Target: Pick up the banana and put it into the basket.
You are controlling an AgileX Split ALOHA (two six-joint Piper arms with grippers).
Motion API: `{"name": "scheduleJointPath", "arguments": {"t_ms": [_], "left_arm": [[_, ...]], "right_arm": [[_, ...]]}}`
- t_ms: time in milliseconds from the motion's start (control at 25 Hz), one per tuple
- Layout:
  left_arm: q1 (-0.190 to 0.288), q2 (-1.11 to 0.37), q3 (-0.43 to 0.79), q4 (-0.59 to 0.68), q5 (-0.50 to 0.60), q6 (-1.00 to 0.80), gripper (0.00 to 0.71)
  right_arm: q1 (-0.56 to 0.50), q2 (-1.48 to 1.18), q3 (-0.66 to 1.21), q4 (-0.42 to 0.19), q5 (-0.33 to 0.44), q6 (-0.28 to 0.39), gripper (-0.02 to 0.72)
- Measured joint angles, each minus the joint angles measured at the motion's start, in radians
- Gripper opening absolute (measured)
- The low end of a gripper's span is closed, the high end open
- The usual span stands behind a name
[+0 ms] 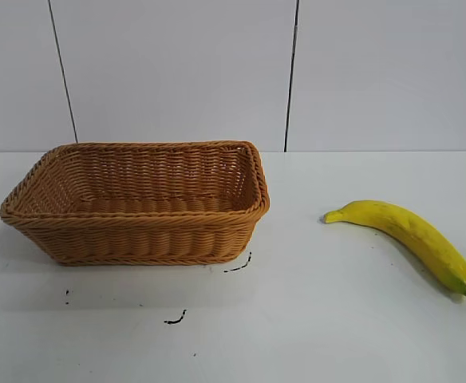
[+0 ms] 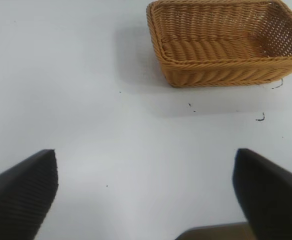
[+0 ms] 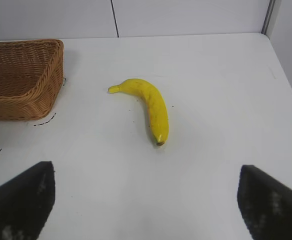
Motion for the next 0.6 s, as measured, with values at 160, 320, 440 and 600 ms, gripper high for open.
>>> {"name": "scheduleJointPath", "arguments": {"t_ms": [160, 320, 440, 600], "left_arm": [[0.0, 0.0, 0.0, 0.0, 0.0, 0.0, 0.69], [0.0, 0.0, 0.0, 0.0, 0.0, 0.0, 0.69], [0.0, 0.0, 0.0, 0.0, 0.0, 0.0, 0.69], [0.0, 0.0, 0.0, 0.0, 0.0, 0.0, 0.69]], "right_arm": [[0.0, 0.0, 0.0, 0.0, 0.0, 0.0, 0.692], [0.0, 0.0, 0.0, 0.004, 0.0, 0.0, 0.692], [0.0, 0.0, 0.0, 0.003, 0.0, 0.0, 0.692], [0.0, 0.076, -0.033, -0.009, 0.023, 0.0, 0.692]]}}
